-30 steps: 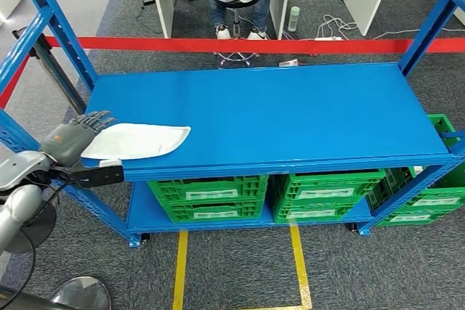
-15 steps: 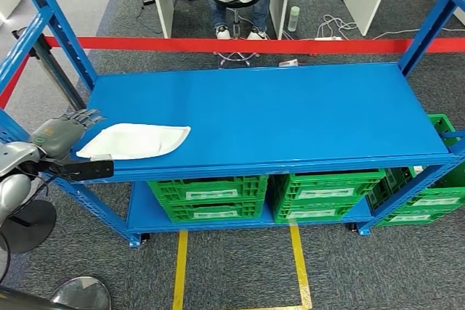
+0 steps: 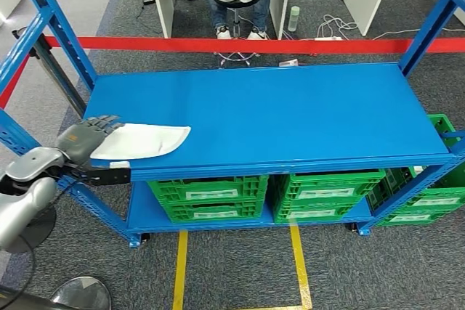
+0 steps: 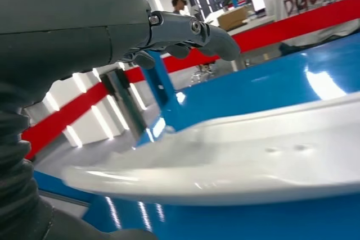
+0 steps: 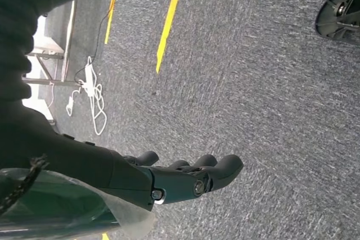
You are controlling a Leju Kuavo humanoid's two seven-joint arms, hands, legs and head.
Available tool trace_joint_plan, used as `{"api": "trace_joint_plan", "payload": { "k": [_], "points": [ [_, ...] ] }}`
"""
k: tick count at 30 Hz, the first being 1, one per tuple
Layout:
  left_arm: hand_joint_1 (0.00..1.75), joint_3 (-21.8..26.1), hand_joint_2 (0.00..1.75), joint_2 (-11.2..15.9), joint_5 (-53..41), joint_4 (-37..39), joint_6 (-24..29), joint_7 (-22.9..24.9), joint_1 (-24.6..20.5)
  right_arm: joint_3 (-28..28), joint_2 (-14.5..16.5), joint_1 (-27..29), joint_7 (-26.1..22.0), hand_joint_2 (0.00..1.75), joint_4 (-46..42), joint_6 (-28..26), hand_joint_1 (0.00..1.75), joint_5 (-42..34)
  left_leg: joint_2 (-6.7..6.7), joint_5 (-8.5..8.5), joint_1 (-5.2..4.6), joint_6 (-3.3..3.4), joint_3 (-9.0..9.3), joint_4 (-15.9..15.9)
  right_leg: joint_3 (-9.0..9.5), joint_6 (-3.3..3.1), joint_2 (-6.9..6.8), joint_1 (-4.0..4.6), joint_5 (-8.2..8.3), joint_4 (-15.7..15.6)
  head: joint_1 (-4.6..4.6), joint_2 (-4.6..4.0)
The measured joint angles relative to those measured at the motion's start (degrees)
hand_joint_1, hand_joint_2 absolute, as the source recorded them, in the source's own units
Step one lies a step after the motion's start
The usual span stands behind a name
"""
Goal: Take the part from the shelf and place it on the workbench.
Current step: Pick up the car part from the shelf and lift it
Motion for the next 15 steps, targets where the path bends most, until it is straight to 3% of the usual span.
{"api": "trace_joint_plan", "payload": {
  "k": [6, 15],
  "points": [
    [0.00, -1.21, 1.75, -3.45, -0.15, 2.47, 0.63, -1.23, -0.88, 0.72, -0.08, -0.01, -0.13, 1.75, 0.00, 0.07, 0.00, 0.00, 0.01, 0.00, 0.00, 0.00, 0.00, 0.01, 0.00, 0.00, 0.02, 0.00, 0.00, 0.00, -0.01, -0.01],
    [0.00, -1.97, 1.75, -6.23, -0.22, 4.86, 1.96, -2.77, -2.08, 1.41, -0.28, -0.01, -0.28, 1.75, 0.00, 0.13, 0.00, -0.01, 0.01, 0.00, 0.00, 0.00, 0.00, 0.01, 0.00, 0.00, 0.01, 0.01, 0.00, 0.00, 0.00, -0.01]
  ]
}}
